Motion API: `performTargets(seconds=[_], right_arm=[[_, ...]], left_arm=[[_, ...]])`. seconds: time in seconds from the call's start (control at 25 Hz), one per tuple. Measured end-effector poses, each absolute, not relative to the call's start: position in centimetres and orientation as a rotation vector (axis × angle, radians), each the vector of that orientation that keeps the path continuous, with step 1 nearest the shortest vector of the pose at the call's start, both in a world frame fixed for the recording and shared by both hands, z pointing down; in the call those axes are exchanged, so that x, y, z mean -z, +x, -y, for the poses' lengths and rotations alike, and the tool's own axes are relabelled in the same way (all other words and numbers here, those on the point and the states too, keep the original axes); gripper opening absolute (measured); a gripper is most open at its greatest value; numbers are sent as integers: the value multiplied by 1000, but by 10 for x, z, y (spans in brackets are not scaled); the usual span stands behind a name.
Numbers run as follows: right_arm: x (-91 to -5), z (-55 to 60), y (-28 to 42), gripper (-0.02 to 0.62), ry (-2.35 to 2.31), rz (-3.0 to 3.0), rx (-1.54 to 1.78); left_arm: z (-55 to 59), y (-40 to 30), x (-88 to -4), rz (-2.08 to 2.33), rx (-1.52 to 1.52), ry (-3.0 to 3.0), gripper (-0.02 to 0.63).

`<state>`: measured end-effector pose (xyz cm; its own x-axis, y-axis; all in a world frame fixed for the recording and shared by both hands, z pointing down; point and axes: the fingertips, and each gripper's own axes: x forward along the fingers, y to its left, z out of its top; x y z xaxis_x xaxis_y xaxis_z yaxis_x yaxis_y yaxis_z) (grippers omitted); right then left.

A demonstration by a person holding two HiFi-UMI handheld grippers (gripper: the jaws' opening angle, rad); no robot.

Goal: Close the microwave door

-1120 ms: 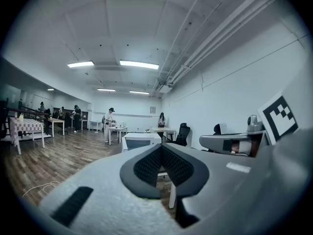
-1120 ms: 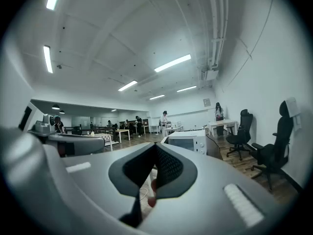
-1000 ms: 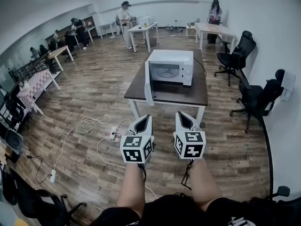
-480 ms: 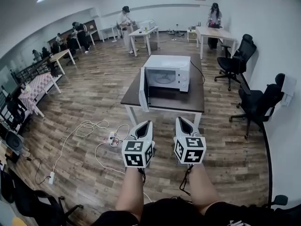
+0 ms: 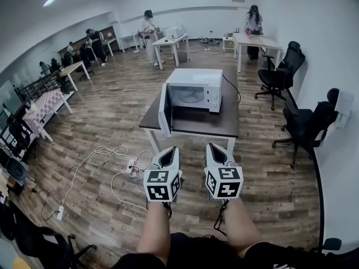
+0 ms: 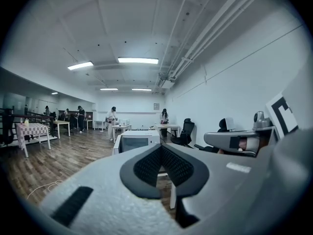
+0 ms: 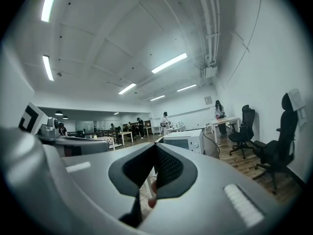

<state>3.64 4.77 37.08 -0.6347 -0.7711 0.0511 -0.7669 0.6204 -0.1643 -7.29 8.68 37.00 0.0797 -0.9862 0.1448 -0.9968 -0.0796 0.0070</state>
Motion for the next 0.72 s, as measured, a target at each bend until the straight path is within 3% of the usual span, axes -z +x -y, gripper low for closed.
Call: performTargets(seconds=[0.72], right_arm=[[-371,1,21,9,-1331,-2793,248]], left_arm=[[-39,-97,-376,2074,-142,2208,9]])
